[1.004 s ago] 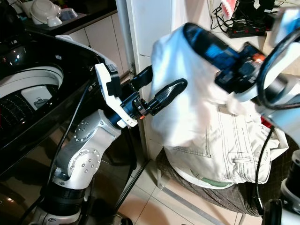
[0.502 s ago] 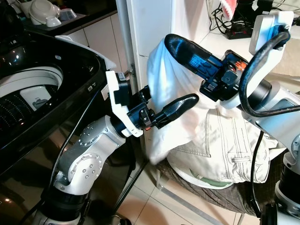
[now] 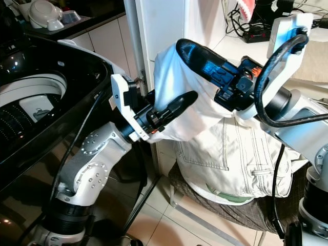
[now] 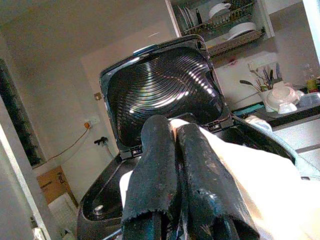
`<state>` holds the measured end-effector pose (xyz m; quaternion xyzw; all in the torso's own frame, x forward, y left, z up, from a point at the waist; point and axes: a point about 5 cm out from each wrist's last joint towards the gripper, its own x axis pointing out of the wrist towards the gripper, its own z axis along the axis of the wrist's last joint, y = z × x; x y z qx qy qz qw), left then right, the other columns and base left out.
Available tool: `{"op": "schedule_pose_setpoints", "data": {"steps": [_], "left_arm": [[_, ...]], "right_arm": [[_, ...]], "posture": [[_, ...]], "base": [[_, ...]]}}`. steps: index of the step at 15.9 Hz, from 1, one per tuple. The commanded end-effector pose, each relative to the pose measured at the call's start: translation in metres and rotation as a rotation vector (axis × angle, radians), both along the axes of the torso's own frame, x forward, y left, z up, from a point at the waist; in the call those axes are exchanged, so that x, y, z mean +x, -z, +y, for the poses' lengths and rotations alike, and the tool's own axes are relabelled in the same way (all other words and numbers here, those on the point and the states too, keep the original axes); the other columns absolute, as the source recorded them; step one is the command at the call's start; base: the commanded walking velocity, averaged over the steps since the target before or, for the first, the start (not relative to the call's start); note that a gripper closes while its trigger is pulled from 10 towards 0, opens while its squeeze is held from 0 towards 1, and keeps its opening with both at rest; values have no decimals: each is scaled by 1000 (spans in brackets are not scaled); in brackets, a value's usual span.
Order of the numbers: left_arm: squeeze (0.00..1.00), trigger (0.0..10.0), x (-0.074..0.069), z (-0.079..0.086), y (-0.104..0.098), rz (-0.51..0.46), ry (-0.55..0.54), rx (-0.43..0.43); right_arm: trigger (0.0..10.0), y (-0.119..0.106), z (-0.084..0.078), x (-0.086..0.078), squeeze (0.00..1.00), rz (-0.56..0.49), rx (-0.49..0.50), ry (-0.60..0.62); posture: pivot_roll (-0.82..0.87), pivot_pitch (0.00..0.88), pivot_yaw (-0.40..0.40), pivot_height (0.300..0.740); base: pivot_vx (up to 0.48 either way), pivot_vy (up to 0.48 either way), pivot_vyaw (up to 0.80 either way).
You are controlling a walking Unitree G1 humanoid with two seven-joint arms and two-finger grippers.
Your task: Clothes washing
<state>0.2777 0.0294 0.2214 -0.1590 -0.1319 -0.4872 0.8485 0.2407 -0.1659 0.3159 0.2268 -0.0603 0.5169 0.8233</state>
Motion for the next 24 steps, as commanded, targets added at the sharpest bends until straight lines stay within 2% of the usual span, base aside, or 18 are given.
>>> {"op": "schedule_pose_setpoints", "data": {"steps": [1,5,13,19,20,21,22,23,24], "left_arm": [[0,0,1,0,0,-37,-13,53],[0,0,2,4,4,18,-12,40],[0,0,-2,7,6,-19,20,52],[0,0,4,13,5,-27,-15,53],[0,0,7,16,3,-33,-43,62],[0,0,13,21,-1,-41,-84,66],[0,0,24,32,-10,-63,-147,84],[0,0,28,37,-14,-74,-175,91],[0,0,43,57,-31,-131,-268,136]], "right_arm": [[0,-6,4,-4,0,-39,-3,-10],[0,-5,5,-4,0,-36,-3,-1],[0,-3,4,-3,0,-34,-4,6],[0,-2,3,-4,0,-39,-7,13],[3961,-3,3,-3,471,-48,-19,28],[10000,-2,3,-1,1000,-47,-29,48],[10000,-3,2,-1,1000,-53,4,25],[10000,-4,2,-2,1000,-59,8,24],[10000,-5,1,-1,984,-81,-17,68]], "posture": [[-127,0,82,740],[-125,0,86,740],[-122,0,85,740],[-122,0,92,740],[-122,0,92,740],[-121,0,94,740],[-116,0,95,740],[-116,0,95,740],[-114,0,96,740]], "base": [[0,0,0],[0,0,0],[0,0,0],[0,0,0],[0,0,0],[0,0,0],[0,0,0],[0,0,0],[0,0,0]]}}
